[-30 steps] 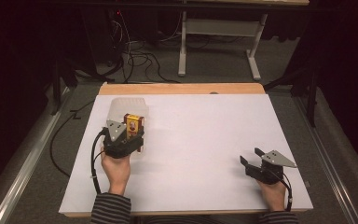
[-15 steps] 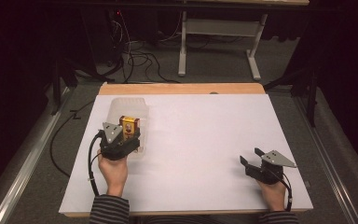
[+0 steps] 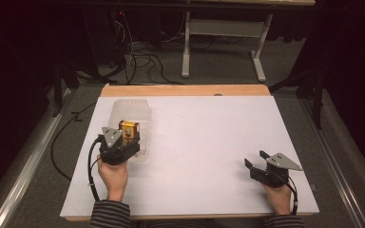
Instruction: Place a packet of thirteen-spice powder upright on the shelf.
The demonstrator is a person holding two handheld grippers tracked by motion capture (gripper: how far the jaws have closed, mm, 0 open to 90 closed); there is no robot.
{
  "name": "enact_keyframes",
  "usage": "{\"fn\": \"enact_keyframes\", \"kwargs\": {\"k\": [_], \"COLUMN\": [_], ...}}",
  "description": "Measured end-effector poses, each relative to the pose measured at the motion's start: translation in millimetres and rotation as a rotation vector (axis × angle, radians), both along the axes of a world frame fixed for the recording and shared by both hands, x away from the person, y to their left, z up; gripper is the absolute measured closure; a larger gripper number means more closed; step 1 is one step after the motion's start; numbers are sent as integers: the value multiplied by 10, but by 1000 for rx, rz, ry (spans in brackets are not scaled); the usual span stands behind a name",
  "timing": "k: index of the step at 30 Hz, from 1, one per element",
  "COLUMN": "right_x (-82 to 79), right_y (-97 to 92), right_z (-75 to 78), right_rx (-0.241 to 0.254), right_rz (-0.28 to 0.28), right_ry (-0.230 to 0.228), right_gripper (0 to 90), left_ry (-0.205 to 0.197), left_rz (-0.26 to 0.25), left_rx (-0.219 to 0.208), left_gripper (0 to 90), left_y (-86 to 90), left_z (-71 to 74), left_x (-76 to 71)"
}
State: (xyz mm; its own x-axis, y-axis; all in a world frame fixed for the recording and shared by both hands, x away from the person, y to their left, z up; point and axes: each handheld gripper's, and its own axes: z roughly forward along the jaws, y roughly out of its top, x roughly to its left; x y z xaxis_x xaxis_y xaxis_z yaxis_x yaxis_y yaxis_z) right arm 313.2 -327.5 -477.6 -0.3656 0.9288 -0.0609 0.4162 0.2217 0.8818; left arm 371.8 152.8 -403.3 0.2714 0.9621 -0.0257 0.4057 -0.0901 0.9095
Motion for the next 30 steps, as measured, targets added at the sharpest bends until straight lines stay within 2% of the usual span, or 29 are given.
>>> {"fn": "enact_keyframes", "kwargs": {"k": [12, 19, 25, 28, 30], "right_x": [0, 2, 3, 2, 2], "right_y": [3, 5, 7, 7, 8], "right_z": [-1, -1, -2, -1, -2], "right_rx": [-2, -3, -4, -4, -3], "right_rz": [-2, -4, -3, -4, -4], "right_ry": [0, 1, 1, 0, 1], "right_gripper": [309, 310, 309, 310, 309], "left_ry": [15, 26, 31, 38, 35], "left_rz": [19, 31, 33, 34, 36], "left_rx": [12, 4, 41, 47, 33], "left_gripper": [327, 327, 327, 326, 326], "left_y": [19, 48, 29, 28, 34], "left_z": [-74, -130, -160, -186, -194], "left_x": [-25, -56, -78, -84, -95]}}
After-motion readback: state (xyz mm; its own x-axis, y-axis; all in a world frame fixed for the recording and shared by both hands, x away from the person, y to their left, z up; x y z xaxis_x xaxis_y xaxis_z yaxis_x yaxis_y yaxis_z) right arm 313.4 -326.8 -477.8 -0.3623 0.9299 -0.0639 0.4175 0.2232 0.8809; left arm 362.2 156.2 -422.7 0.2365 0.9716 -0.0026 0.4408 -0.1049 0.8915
